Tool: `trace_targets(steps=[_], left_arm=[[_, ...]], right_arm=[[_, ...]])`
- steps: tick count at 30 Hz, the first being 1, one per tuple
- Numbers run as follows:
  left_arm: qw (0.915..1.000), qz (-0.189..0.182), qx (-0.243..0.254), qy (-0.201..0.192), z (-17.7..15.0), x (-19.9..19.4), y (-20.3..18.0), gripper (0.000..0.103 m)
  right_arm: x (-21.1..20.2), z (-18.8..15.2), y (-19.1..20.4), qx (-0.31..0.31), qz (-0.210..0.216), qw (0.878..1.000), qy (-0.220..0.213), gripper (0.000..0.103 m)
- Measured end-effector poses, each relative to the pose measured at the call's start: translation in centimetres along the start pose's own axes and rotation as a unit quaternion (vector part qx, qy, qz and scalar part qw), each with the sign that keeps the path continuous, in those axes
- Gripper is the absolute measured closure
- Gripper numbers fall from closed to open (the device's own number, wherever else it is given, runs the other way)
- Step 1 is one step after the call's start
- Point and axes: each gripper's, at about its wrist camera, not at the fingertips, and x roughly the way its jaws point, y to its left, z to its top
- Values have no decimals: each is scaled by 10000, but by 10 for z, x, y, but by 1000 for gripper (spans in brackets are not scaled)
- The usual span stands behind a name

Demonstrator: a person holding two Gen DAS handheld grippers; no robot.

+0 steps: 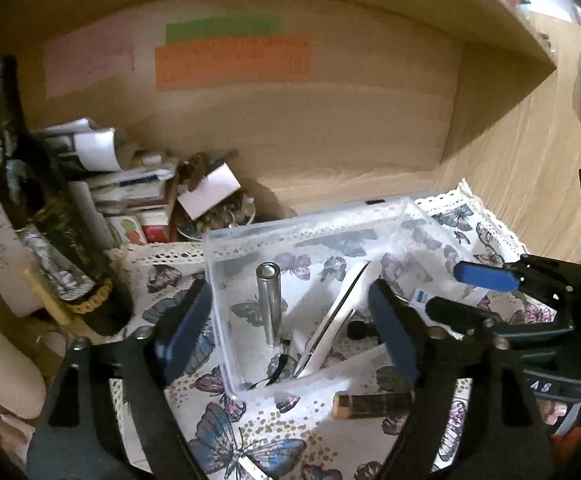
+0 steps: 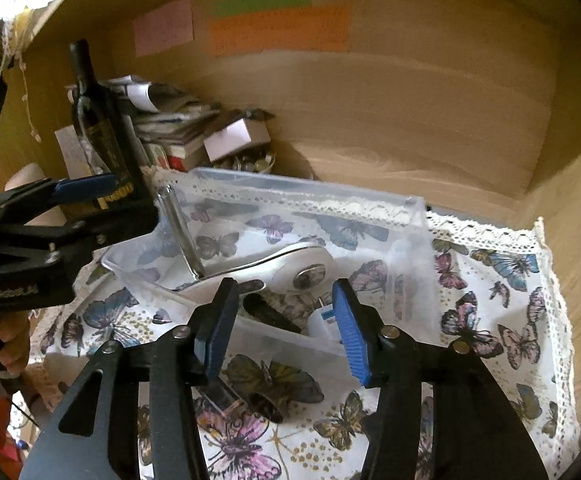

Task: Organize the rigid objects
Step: 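Grasp the silver keys with the left tool while the right tool grasps another black part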

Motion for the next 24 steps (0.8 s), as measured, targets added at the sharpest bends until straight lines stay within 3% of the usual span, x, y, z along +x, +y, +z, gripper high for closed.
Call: trace_targets(steps=[4,10,18,24], left_arm=[[9999,42,-48,-81,-7,-18,2,8],[9997,204,-117,92,-34,-33,10,5],[9961,331,-407,716,-84,-28,21,5],[9910,195,-678,1135,-115,-15,21,5]], right_arm=[[-19,-5,-4,42,-111,9997,-201,45],[-42,-20,-14,140,-336,9988,-335,36],[-47,-52,-34,426,-559,9975,-87,35],[-36,-76,-45,627,-618,9958,258,35]])
